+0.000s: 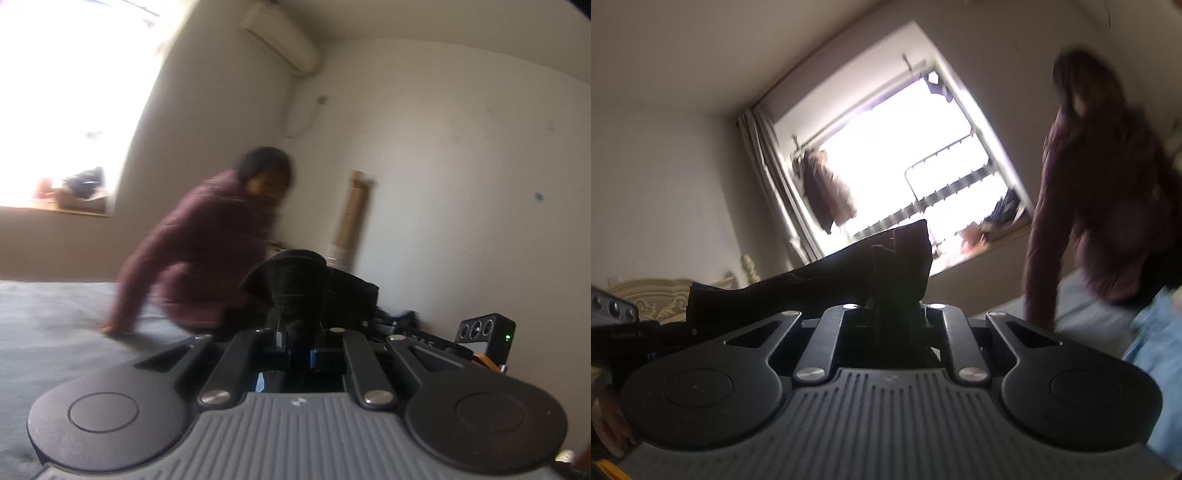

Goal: Fold clothes
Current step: 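Lift the folded black shirt with the right gripper toward the clothes pile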

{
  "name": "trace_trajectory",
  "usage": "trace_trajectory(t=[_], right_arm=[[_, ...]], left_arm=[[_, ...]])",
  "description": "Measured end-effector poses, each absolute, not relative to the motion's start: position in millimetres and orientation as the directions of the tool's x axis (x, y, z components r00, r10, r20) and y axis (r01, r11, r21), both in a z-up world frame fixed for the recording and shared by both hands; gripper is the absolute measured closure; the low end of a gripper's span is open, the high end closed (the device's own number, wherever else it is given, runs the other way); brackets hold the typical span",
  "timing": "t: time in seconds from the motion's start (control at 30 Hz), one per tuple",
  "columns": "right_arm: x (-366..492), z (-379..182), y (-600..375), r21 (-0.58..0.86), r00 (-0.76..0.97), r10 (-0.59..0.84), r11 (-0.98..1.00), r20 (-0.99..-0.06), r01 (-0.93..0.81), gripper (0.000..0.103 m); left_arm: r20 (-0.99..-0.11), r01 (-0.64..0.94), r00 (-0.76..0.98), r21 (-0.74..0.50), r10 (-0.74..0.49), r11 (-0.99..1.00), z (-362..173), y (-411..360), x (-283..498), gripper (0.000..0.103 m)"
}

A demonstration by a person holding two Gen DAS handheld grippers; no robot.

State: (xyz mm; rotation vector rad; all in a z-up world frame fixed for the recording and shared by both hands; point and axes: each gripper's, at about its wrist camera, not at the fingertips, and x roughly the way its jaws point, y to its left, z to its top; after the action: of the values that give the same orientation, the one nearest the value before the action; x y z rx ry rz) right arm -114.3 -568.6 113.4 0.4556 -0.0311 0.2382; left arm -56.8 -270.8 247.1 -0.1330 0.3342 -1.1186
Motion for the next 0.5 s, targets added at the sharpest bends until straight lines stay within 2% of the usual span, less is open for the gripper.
trace_trajectory(t=[0.17, 0.33, 0.5], right_arm=[[-170.5, 134.0, -597.8, 0.4, 0.985, 0.13, 0.902, 0.112, -0.165, 0.092], [-207.2, 146.4, -623.0, 0.386, 0.986, 0.065, 0.914, 0.156, -0.121, 0.092], [-239.1, 150.3, -638.1, 0.377, 0.984, -0.004, 0.924, 0.179, -0.064, 0.092]], left_arm=[[-0.212, 0.913, 0.303, -0.215, -0.929, 0.347, 262.6, -312.9, -110.6, 0.094], [-0.088, 0.905, 0.266, -0.319, -0.96, 0.28, 254.0, -321.6, -142.5, 0.094], [-0.058, 0.895, 0.255, -0.365, -0.965, 0.258, 246.0, -332.5, -166.6, 0.095]])
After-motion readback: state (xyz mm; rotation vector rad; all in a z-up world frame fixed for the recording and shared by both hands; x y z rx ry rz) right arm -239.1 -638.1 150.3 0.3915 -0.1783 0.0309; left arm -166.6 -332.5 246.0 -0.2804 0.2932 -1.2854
